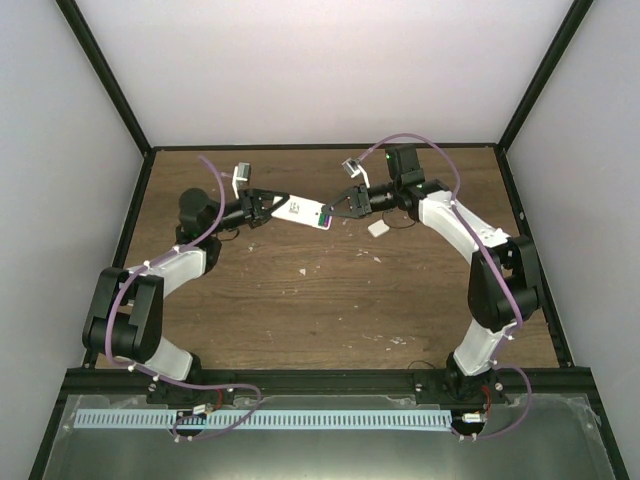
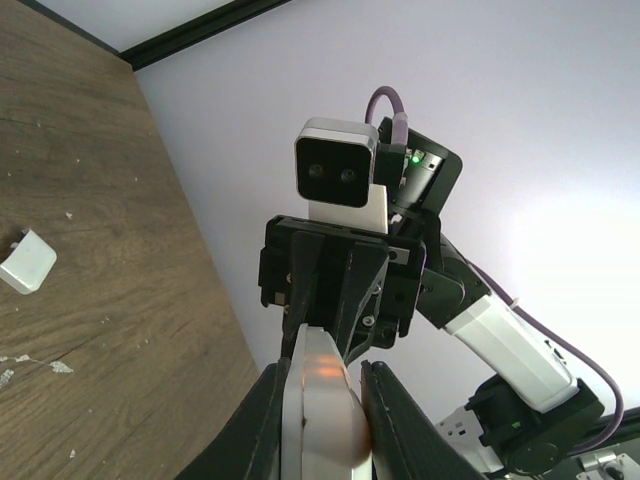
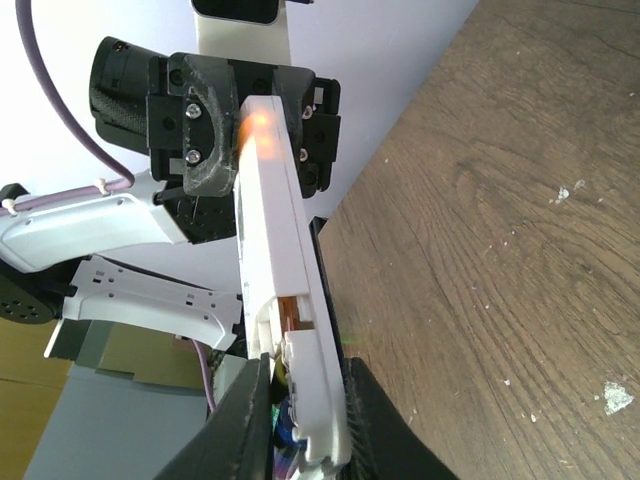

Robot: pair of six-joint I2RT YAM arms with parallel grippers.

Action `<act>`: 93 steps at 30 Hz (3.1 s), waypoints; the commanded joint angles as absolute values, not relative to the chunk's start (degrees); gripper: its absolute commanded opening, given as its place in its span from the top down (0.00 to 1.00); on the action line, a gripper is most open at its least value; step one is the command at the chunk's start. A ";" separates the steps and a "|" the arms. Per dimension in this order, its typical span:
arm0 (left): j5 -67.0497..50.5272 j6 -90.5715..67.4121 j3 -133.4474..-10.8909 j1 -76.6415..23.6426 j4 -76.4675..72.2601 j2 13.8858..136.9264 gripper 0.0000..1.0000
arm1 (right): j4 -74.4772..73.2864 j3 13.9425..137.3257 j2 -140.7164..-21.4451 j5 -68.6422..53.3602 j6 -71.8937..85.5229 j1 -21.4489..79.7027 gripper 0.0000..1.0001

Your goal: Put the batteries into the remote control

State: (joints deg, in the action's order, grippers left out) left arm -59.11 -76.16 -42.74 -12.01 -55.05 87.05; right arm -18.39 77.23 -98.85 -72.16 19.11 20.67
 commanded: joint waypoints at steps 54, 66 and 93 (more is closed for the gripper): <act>-55.50 -45.10 -62.04 -8.53 -7.88 94.13 1.00 | -33.79 80.91 -114.26 -10.77 -16.53 14.22 0.22; -56.07 -44.52 -62.73 -8.35 -7.71 95.76 1.00 | -33.51 80.71 -117.42 -10.18 -16.82 14.08 0.26; -63.61 -47.64 -42.51 -5.71 -29.89 95.85 1.00 | -31.39 75.70 -107.51 -11.42 -18.72 20.20 0.66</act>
